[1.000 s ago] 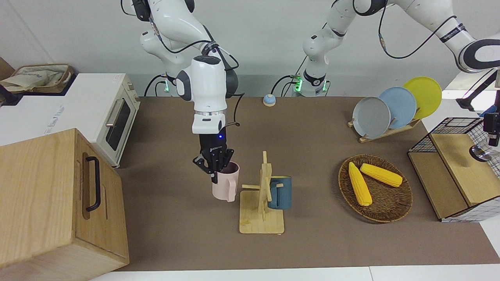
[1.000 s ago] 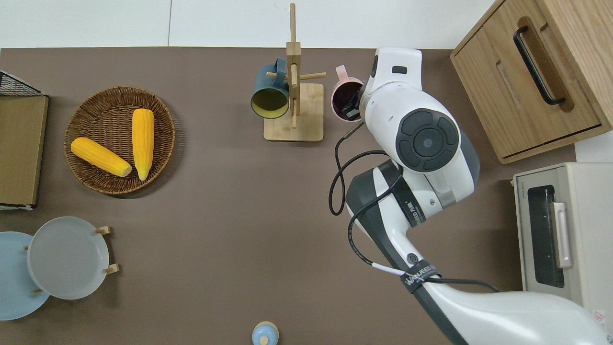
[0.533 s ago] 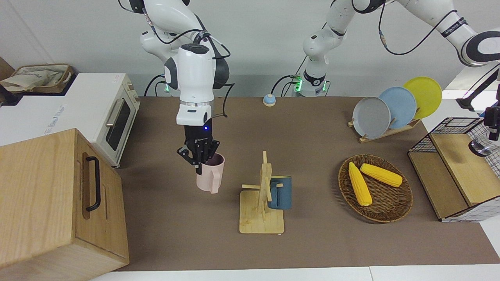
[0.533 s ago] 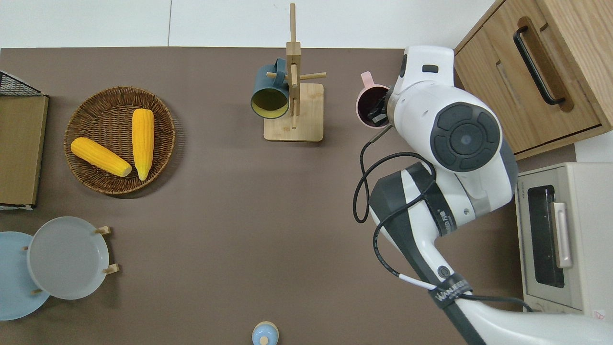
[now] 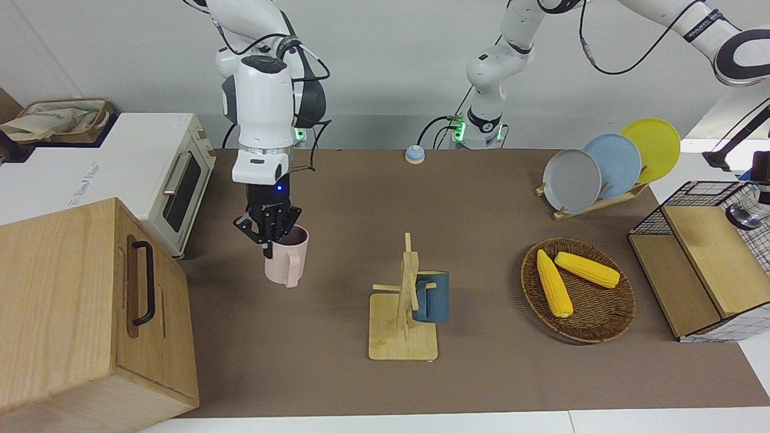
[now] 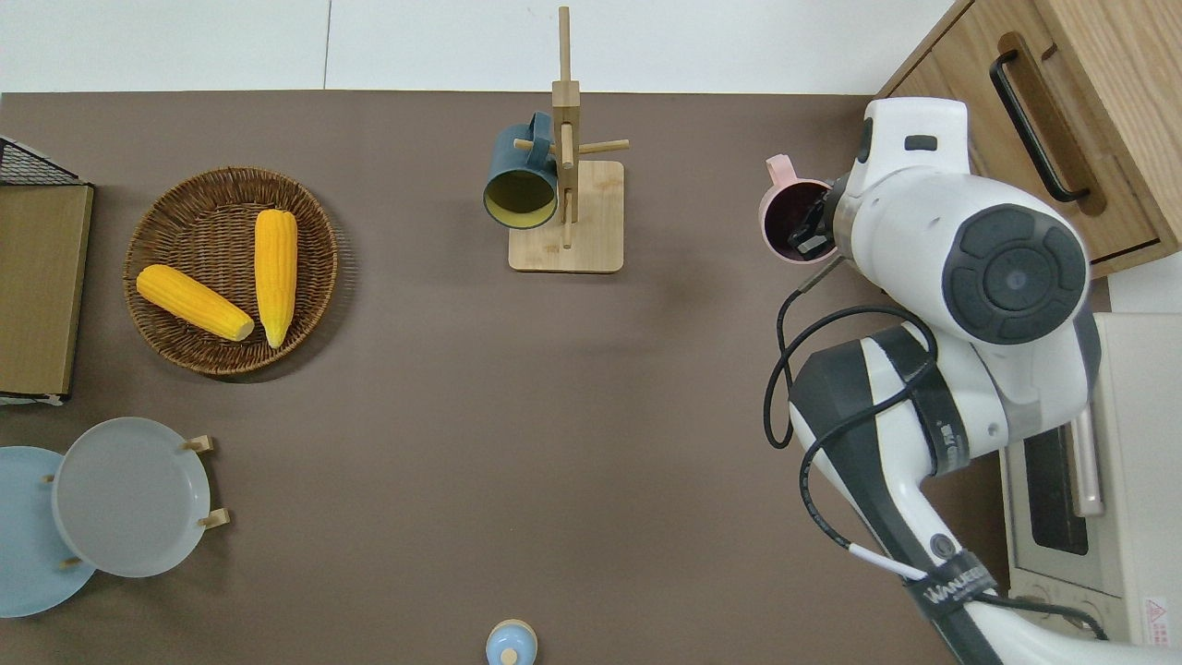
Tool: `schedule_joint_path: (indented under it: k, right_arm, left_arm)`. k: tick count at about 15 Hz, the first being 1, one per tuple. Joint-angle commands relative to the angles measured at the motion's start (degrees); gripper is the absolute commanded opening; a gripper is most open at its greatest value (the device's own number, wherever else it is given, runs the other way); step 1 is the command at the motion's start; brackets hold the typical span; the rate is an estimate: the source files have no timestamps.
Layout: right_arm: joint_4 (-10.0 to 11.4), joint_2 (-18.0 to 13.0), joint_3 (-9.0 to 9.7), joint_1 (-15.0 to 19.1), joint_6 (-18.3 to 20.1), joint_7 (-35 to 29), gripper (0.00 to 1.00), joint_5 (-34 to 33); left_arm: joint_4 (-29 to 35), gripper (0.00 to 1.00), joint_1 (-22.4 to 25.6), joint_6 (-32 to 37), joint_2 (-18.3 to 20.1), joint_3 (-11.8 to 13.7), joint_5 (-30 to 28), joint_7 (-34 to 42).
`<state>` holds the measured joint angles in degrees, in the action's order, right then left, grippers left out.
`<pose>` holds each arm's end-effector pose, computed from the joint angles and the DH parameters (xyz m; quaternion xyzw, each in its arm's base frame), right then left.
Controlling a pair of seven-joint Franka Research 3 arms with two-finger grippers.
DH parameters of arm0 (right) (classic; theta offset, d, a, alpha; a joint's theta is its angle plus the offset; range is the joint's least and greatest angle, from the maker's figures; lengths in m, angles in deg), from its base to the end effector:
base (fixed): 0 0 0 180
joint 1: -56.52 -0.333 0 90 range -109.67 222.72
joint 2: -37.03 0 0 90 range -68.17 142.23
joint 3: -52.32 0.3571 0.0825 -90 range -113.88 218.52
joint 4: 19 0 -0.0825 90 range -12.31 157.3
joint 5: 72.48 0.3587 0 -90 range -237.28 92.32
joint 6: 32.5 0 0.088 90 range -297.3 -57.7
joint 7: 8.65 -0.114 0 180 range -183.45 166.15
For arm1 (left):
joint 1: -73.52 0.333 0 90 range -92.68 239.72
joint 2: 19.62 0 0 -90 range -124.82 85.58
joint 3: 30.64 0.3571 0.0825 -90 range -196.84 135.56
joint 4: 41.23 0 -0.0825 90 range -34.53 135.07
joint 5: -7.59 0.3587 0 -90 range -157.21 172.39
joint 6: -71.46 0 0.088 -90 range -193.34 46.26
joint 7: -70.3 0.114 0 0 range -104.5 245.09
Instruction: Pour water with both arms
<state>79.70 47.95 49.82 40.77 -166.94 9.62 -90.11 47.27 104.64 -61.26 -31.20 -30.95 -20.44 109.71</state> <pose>0.6260 0.1437 0.5598 0.9058 0.3414 0.2061 0.1430 0.5692 0.3267 0.6390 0.9365 0.0378 0.3480 0.0211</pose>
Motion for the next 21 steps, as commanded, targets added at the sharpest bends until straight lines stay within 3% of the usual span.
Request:
schedule_joint_path:
  k: [1, 3, 4, 7, 8, 10, 13, 16, 17, 21]
  right_arm:
    - [6.3, -4.9, 1.09, 1.7, 0.1, -0.2, 0.025, -0.2]
    - [6.4, -5.8, 1.44, 2.2, 2.9, -3.9, 0.016, 2.8]
    - [6.4, -5.9, 1.44, 2.2, 5.2, -5.1, 0.008, 7.2]
    - [6.2, -6.0, 1.36, 2.9, 7.3, -5.3, 0.004, 19.6]
    - [5.9, -6.3, 1.36, 3.0, 10.0, -8.3, 0.004, 23.9]
    - [5.8, -6.4, 1.62, 2.8, 11.5, -14.2, 0.004, 29.0]
    - [5.3, -6.5, 5.12, 2.9, 12.7, -26.1, 0.004, 35.9]
    - [5.1, -7.0, 8.99, 2.9, 12.9, -37.1, 0.004, 38.1]
    - [5.0, -7.0, 10.31, 2.9, 12.8, -40.1, 0.004, 38.3]
    - [4.2, -6.7, 17.68, 3.2, 12.8, -56.4, 0.004, 37.2]
  left_arm:
    - [-0.8, 0.0, -1.6, 1.1, 2.4, 0.5, 1.9, -3.3]
    - [-0.7, 0.0, -1.8, 2.5, 3.4, 0.5, 4.0, -5.0]
    - [-0.7, 0.0, -1.8, 3.3, 3.6, 0.5, 4.6, -5.7]
    - [-0.5, 0.0, -2.0, 3.6, 4.1, 0.2, 4.7, -7.0]
    - [-0.4, 0.0, -2.0, 3.6, 4.1, 0.2, 4.7, -7.1]
    - [-0.1, 0.0, -2.2, 3.6, 4.6, 0.2, 4.7, -8.4]
    - [-0.1, 0.0, -3.9, 5.3, 5.8, 0.1, 10.5, -13.4]
    - [1.4, 0.0, -6.1, 7.1, 7.3, 0.9, 11.5, -14.9]
    - [2.6, 0.0, -7.5, 7.1, 8.0, 2.0, 11.5, -15.0]
    - [8.3, 0.0, -16.1, 6.7, 11.5, 10.0, 11.5, -15.8]
